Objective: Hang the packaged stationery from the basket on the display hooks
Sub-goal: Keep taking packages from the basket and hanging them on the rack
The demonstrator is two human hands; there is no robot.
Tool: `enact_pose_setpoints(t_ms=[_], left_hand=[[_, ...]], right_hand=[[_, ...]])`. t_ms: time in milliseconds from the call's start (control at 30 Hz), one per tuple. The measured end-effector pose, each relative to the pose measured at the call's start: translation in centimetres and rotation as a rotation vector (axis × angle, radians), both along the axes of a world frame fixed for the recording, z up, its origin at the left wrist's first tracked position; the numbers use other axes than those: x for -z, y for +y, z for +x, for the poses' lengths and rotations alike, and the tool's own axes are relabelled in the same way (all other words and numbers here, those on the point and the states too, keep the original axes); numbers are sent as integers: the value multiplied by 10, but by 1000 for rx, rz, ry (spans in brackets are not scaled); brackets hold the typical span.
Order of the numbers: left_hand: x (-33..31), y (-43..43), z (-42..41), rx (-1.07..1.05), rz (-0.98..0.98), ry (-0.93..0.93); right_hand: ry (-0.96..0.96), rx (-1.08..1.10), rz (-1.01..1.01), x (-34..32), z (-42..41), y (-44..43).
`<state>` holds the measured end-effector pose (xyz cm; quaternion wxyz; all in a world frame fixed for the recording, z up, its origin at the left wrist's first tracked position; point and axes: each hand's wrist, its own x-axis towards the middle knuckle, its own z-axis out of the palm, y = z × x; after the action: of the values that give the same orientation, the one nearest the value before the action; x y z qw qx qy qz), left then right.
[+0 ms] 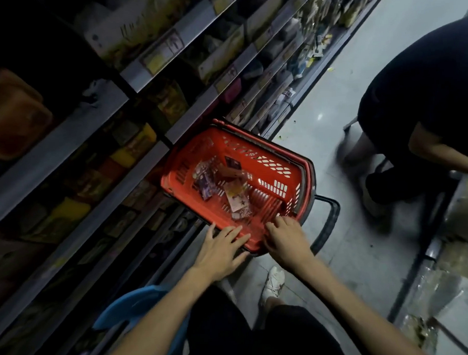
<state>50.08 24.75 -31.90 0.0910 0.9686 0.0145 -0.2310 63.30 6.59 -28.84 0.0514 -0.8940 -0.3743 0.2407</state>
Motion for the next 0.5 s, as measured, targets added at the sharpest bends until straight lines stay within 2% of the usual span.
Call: enact_pose_setpoints(t_ms=[167, 333, 500], left_hand=[[18, 72, 10, 48, -29, 6], [34, 149, 42, 122, -13, 95], [48, 204, 67, 126, 21, 77]], right_hand=[[27, -69, -225, 26, 6, 27], [78, 8, -344, 41, 10, 55], [288, 108, -338, 75, 18, 96]])
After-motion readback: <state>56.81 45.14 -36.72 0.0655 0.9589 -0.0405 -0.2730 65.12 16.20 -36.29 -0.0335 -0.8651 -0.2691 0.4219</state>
